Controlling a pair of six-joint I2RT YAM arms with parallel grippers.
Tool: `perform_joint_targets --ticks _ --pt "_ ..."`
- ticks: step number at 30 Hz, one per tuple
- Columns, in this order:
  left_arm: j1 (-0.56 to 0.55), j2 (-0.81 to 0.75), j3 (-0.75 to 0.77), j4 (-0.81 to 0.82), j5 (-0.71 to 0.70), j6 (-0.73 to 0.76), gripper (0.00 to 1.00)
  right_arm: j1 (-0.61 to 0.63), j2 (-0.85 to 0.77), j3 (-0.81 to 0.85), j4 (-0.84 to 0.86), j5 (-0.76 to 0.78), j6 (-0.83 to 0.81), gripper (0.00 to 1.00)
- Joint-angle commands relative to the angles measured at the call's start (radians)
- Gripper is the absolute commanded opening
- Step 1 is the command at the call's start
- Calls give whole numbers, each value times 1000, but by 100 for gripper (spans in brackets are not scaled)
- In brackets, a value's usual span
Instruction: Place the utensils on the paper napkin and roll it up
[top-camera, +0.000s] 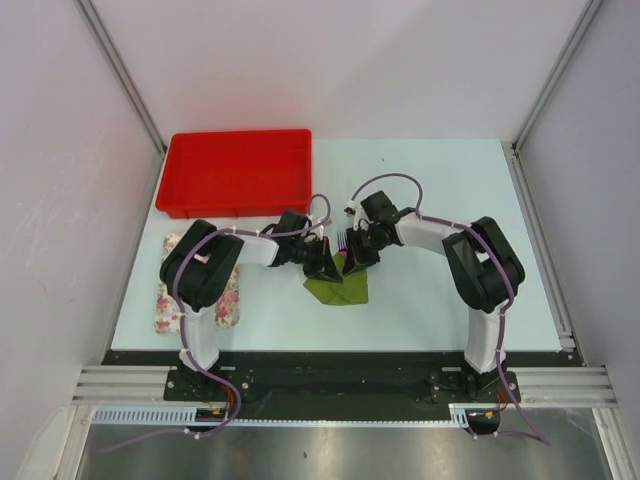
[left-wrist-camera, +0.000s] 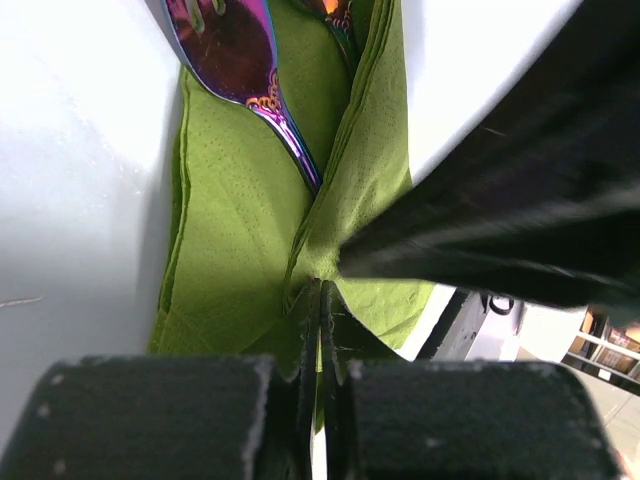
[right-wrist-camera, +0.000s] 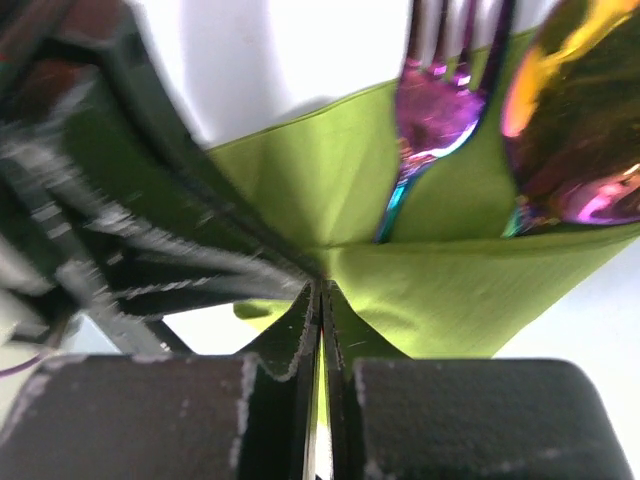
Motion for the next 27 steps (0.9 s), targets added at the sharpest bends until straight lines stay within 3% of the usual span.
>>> perform_joint_targets --ticks 1,9,17,27 --pt "-2 18 8 -32 -45 24 1 1 72 35 -7 59 -15 3" --pt "-2 7 1 -22 -41 22 1 -5 138 19 -91 157 -15 0" --pt "-25 -86 -45 233 80 -98 15 -20 116 -21 -62 88 -17 0" --pt "-44 -10 -63 235 39 -160 9 -31 108 -8 -59 76 -15 0"
